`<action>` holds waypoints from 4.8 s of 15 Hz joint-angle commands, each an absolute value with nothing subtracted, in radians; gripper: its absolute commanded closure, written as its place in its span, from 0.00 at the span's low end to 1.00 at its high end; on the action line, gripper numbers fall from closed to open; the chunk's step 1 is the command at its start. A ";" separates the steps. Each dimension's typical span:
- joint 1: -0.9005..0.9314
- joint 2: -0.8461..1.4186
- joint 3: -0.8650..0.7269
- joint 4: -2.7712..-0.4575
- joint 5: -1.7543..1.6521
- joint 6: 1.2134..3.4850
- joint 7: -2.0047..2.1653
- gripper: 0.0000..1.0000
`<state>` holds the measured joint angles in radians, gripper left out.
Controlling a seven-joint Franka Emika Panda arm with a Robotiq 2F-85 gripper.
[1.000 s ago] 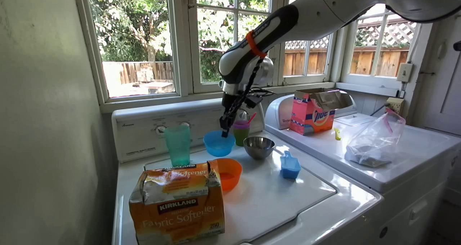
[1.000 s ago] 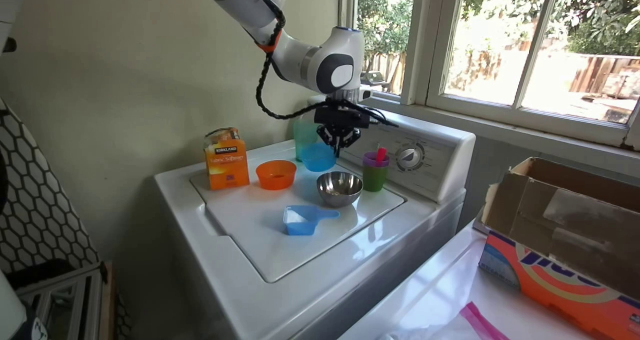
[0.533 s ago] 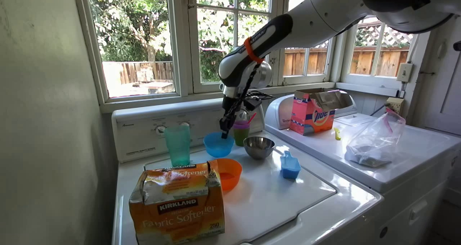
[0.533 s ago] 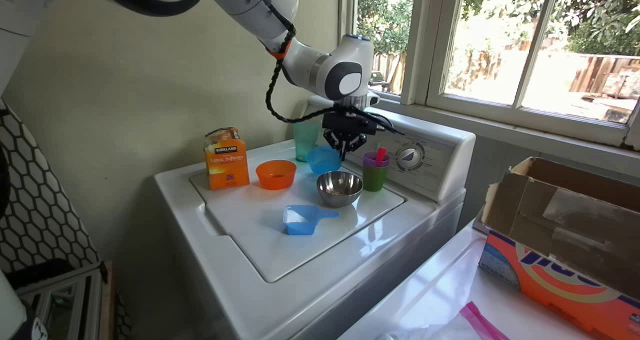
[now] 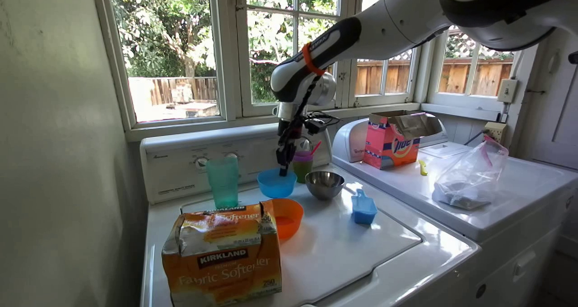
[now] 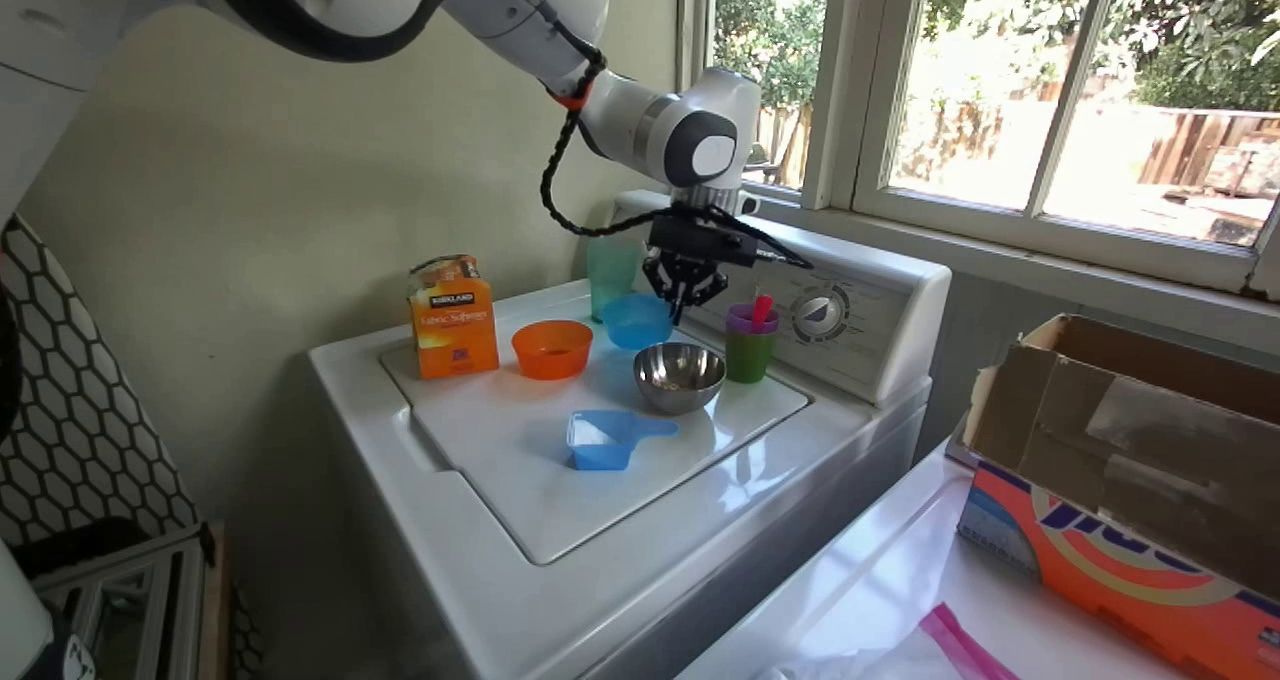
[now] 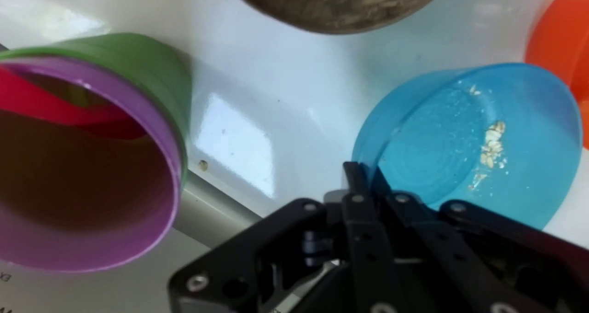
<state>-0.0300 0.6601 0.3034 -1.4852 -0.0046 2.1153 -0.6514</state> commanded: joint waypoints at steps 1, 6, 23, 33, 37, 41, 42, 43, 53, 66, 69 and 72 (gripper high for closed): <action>0.019 0.726 0.261 -1.383 0.004 2.036 -0.653 0.99; 0.044 0.777 0.241 -1.321 0.000 2.029 -0.650 0.99; 0.175 0.736 0.171 -1.307 -0.165 1.997 -0.553 0.00; 0.346 0.503 0.072 -1.561 -0.497 2.069 -0.189 0.00; 0.378 0.405 0.048 -1.669 -0.602 2.012 0.030 0.00; 0.362 0.314 0.052 -1.785 -0.657 1.936 0.234 0.00; 0.360 0.306 0.052 -1.795 -0.669 1.903 0.280 0.00; 0.368 0.318 0.051 -1.786 -0.706 1.857 0.316 0.00; 0.269 0.362 0.063 -1.694 -0.499 1.900 0.415 0.00; 0.169 0.319 -0.001 -1.738 -0.351 1.987 0.547 0.00; 0.156 0.325 -0.009 -1.740 -0.298 2.094 0.658 0.00; 0.145 0.317 -0.022 -1.766 -0.274 2.224 0.736 0.00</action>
